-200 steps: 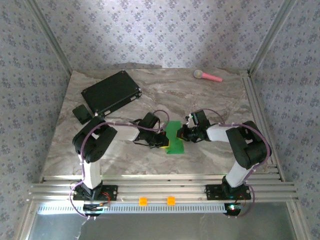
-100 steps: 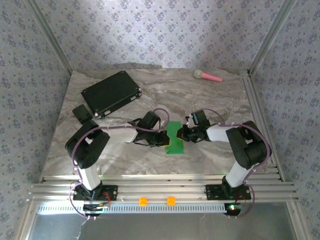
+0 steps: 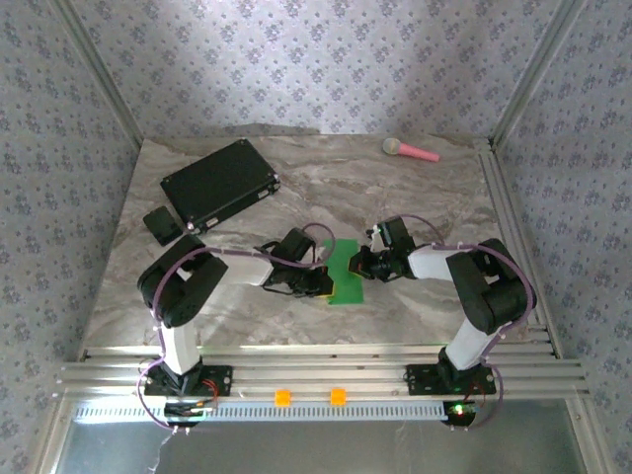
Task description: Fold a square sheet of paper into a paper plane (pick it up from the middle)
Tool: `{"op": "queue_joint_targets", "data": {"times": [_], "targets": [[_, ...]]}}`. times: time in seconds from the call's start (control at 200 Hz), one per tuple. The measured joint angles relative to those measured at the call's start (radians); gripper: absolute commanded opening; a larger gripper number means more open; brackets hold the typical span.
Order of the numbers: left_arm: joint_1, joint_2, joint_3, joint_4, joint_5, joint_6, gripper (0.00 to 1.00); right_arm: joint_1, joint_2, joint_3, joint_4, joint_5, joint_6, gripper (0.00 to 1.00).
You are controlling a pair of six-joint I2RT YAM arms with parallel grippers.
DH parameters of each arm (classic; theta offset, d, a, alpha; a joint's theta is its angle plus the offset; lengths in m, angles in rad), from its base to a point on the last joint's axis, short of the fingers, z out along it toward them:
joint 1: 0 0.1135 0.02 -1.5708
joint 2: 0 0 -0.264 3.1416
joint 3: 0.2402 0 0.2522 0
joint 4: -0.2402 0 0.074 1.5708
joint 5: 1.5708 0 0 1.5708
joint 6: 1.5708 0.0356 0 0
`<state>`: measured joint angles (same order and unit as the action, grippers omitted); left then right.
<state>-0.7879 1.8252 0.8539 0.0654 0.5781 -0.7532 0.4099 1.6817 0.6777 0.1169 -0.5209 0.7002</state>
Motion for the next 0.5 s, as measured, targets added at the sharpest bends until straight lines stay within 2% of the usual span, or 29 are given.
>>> {"op": "queue_joint_targets", "data": {"times": [0.27,0.5], "targets": [[-0.033,-0.075,-0.022,-0.112,-0.082,0.107,0.01,-0.001,0.0,0.0,0.0,-0.002,0.0,0.0],[-0.058,-0.117,-0.014,-0.166,-0.129,0.088,0.01,-0.004,0.0,0.0,0.0,-0.002,0.0,0.0]]}}
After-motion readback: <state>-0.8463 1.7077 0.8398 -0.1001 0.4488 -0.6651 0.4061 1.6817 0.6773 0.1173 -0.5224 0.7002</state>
